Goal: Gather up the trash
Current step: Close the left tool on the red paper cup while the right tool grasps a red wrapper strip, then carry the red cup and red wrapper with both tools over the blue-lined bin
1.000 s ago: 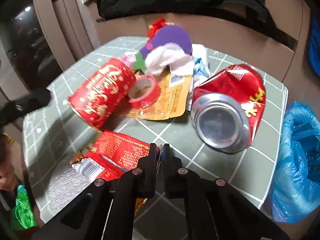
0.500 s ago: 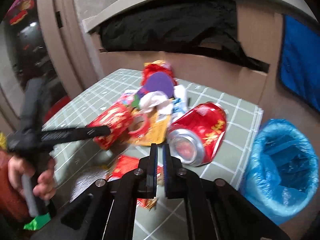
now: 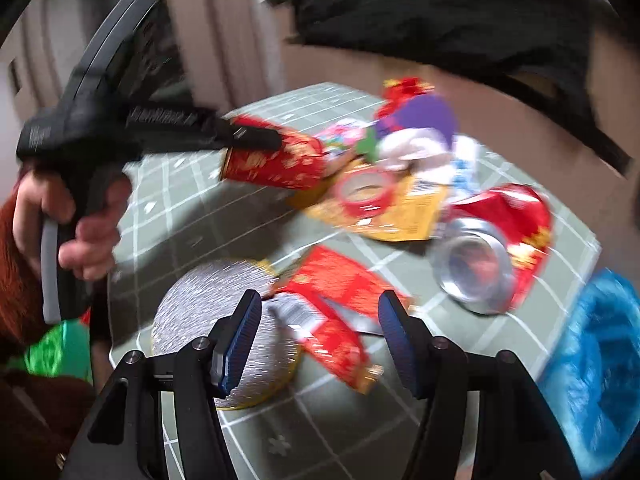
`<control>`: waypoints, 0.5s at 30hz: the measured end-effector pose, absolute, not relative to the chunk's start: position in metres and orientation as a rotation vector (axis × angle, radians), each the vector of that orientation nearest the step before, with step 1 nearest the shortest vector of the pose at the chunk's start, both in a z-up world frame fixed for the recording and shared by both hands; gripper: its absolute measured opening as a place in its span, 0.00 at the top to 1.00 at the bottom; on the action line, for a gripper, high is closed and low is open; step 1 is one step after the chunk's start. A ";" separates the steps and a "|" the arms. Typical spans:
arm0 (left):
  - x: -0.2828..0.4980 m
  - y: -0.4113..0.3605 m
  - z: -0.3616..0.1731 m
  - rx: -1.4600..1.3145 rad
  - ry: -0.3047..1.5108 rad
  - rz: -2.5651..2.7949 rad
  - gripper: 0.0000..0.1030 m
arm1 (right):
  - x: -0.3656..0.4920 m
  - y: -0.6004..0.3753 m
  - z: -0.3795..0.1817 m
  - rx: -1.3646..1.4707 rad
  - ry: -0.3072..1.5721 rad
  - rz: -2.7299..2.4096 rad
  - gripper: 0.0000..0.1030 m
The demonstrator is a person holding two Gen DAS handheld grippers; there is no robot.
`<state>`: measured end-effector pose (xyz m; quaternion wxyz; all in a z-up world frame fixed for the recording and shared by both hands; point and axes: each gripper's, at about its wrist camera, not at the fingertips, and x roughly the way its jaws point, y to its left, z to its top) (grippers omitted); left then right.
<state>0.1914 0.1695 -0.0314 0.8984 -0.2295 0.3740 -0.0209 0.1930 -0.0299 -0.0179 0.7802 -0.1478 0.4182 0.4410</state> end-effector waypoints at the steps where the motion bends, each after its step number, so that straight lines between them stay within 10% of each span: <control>1: 0.190 0.171 -0.033 -0.475 0.776 -0.041 0.93 | 0.191 -0.024 -0.023 -0.350 0.910 0.973 0.44; 5: 0.186 0.177 -0.032 -0.468 0.770 -0.030 0.94 | 0.202 -0.014 -0.043 -0.337 0.961 0.960 0.49; 8: 0.184 0.178 -0.025 -0.454 0.755 -0.026 0.94 | 0.209 -0.016 -0.035 -0.323 0.952 0.898 0.87; 15: 0.187 0.165 0.012 -0.362 0.665 0.001 0.94 | 0.204 -0.025 0.019 -0.336 0.781 0.825 0.93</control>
